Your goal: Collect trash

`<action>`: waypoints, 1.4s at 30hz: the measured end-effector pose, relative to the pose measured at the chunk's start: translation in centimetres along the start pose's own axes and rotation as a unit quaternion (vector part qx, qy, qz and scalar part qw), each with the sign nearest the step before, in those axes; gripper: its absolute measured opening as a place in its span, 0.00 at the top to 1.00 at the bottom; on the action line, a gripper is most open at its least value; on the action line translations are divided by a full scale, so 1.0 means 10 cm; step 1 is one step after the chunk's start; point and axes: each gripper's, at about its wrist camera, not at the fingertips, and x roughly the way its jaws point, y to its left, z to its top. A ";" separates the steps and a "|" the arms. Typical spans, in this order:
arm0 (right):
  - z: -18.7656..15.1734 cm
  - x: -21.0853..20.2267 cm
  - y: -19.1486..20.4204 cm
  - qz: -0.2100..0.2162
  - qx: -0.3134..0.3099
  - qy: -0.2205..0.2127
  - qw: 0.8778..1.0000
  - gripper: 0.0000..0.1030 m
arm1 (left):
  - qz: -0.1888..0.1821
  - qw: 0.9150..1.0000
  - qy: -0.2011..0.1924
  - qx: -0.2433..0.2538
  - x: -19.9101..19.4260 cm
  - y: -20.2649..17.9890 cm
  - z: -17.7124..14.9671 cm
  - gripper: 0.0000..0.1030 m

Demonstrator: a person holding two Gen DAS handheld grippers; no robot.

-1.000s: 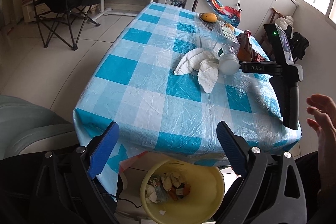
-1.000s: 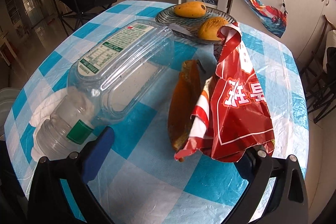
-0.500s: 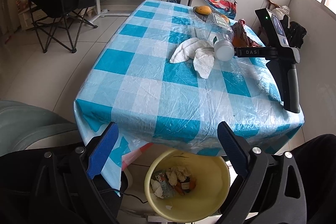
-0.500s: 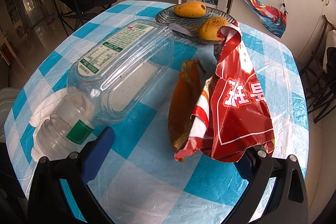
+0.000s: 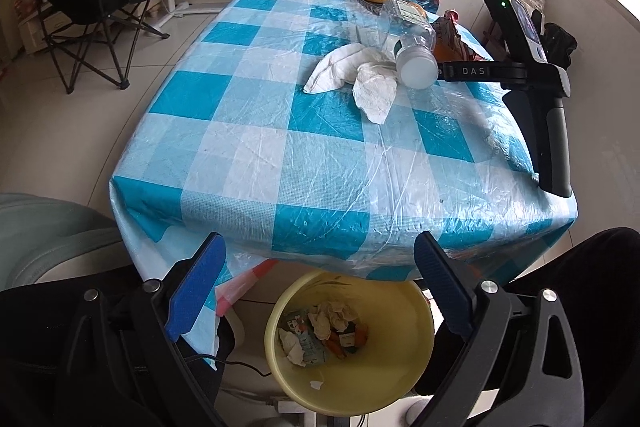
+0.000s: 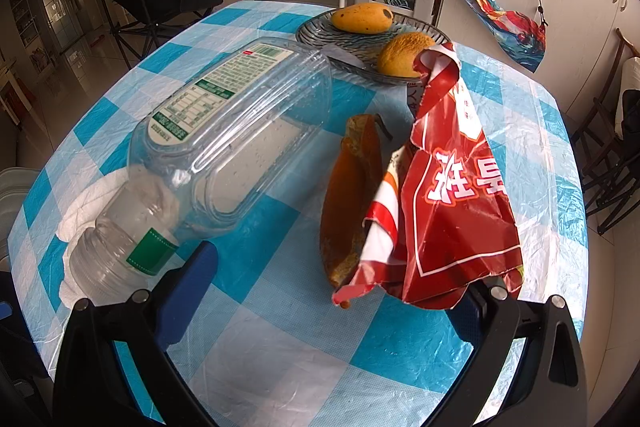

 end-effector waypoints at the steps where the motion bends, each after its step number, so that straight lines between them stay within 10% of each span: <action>1: 0.00 0.00 0.00 0.000 0.000 0.000 1.000 0.06 | -0.002 1.000 0.002 -0.008 0.01 0.03 0.01 0.11; 42: 0.00 0.00 0.01 0.000 0.000 0.000 1.000 0.06 | 0.006 0.999 -0.046 -0.016 -0.26 0.11 0.06 0.11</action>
